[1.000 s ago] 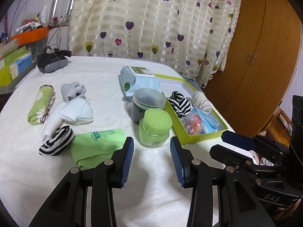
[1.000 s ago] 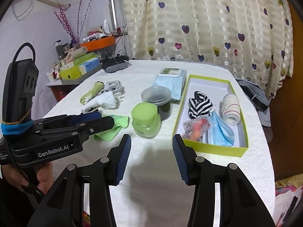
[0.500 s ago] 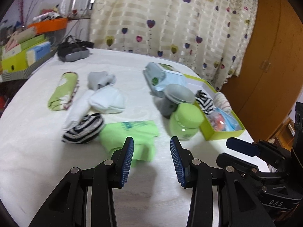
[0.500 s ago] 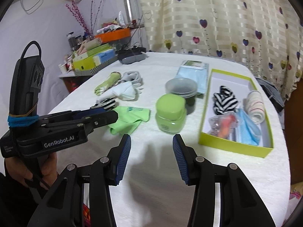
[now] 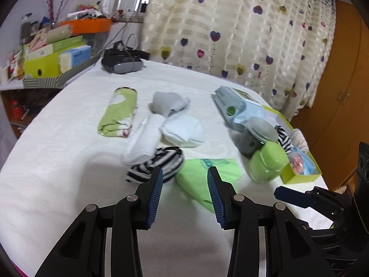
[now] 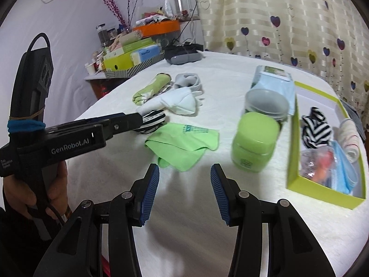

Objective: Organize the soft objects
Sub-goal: 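Move both open tools back toward the remaining soft items on the table, then grasp the striped sock with the left tool while the right tool grasps the green cloth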

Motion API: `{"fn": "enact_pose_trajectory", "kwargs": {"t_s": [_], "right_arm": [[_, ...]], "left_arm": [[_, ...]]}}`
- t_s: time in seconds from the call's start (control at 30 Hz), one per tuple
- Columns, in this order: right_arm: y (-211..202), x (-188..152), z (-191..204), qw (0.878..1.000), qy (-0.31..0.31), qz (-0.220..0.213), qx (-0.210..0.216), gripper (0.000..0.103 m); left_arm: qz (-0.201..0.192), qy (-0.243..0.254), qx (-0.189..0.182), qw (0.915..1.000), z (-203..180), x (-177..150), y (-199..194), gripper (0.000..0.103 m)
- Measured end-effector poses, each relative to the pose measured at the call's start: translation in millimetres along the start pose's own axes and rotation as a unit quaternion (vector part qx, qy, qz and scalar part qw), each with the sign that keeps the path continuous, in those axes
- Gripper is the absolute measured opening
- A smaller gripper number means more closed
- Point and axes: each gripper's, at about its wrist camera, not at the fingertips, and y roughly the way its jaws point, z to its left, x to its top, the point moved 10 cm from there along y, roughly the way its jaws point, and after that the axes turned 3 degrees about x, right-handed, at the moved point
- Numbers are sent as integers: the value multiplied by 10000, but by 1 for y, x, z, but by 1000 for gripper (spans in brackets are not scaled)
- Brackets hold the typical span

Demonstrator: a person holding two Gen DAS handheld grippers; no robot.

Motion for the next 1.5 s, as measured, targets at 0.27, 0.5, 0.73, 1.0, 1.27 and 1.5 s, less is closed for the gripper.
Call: {"fn": "enact_pose_trajectory", "kwargs": {"t_s": [0.27, 0.5, 0.73, 1.0, 1.27, 1.5], "right_arm": [[23, 9, 10, 9999, -107, 128, 43, 48], [36, 14, 13, 9995, -261, 183, -28, 48], [57, 16, 21, 9982, -480, 347, -63, 48], [74, 8, 18, 9956, -625, 644, -250, 48], [79, 10, 12, 9944, -642, 708, -449, 48], [78, 12, 14, 9944, -645, 686, -472, 21]], "left_arm": [[101, -57, 117, 9999, 21, 4, 18, 42], [330, -237, 13, 9992, 34, -5, 31, 42], [402, -343, 14, 9986, 42, -11, 35, 42], [506, -300, -79, 9982, 37, -10, 45, 52], [628, -264, 57, 9977, 36, -8, 55, 52], [623, -360, 186, 9972, 39, -6, 57, 38]]}}
